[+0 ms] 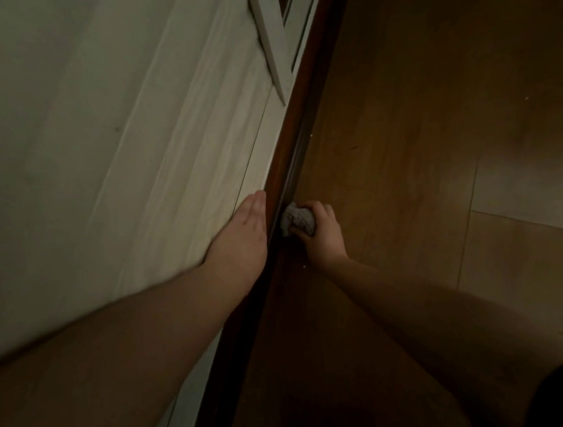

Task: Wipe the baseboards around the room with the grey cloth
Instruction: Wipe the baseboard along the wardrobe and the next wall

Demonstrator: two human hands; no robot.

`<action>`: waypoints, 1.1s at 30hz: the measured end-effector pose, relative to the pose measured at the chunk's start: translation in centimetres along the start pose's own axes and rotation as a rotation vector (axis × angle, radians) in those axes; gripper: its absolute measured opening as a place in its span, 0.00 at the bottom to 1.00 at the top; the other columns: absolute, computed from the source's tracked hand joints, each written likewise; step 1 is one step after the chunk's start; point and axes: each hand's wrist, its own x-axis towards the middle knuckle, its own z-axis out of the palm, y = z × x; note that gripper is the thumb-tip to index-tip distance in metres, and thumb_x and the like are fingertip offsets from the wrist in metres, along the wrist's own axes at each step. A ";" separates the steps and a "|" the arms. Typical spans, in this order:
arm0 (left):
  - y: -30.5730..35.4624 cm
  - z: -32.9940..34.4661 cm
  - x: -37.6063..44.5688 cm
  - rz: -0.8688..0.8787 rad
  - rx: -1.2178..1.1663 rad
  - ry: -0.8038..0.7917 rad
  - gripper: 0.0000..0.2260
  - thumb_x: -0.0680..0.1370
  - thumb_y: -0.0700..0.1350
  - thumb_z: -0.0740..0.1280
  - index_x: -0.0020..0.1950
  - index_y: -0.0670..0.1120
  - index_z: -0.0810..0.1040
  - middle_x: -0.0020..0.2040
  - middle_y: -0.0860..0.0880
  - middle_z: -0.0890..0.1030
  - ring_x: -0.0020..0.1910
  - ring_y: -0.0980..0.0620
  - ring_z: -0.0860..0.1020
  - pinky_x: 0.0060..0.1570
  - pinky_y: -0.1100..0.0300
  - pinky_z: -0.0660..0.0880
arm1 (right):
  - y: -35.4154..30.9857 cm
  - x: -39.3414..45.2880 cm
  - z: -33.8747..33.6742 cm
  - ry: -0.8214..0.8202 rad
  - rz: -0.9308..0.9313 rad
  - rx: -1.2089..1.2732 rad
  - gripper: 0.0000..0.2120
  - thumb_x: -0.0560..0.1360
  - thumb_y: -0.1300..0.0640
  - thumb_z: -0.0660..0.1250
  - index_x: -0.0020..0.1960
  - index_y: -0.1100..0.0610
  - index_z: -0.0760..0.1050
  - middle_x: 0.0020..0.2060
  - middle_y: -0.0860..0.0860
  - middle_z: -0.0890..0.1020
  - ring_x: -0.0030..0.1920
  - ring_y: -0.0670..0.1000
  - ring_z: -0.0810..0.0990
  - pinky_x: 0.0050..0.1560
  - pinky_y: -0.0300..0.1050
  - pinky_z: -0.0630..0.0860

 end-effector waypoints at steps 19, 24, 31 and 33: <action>0.1 1.2 0.3 0.041 -0.018 0.051 0.46 0.80 0.61 0.61 0.73 0.24 0.44 0.73 0.21 0.41 0.75 0.23 0.41 0.73 0.33 0.36 | -4.6 20.1 -8.8 0.104 0.068 -0.334 0.19 0.77 0.67 0.63 0.67 0.56 0.68 0.69 0.60 0.65 0.64 0.62 0.73 0.61 0.47 0.72; 0.2 1.4 0.5 0.042 -0.017 0.045 0.46 0.79 0.62 0.60 0.73 0.24 0.44 0.73 0.21 0.41 0.74 0.23 0.41 0.72 0.32 0.35 | -3.5 18.2 -9.3 0.079 0.069 -0.191 0.22 0.77 0.60 0.69 0.68 0.56 0.68 0.66 0.59 0.69 0.62 0.60 0.73 0.54 0.42 0.68; 0.2 0.6 0.5 0.026 0.016 -0.001 0.46 0.77 0.62 0.66 0.76 0.29 0.49 0.75 0.23 0.45 0.75 0.24 0.43 0.70 0.32 0.34 | -0.1 10.7 -8.0 0.093 0.021 -0.023 0.24 0.73 0.54 0.74 0.66 0.53 0.70 0.60 0.54 0.72 0.57 0.50 0.73 0.54 0.43 0.69; -0.1 0.0 0.5 0.002 0.039 -0.010 0.47 0.77 0.62 0.65 0.77 0.29 0.49 0.76 0.25 0.45 0.76 0.26 0.43 0.71 0.33 0.34 | 0.3 7.8 -6.8 0.088 -0.011 0.030 0.23 0.73 0.52 0.75 0.64 0.52 0.71 0.58 0.50 0.73 0.56 0.48 0.73 0.54 0.41 0.69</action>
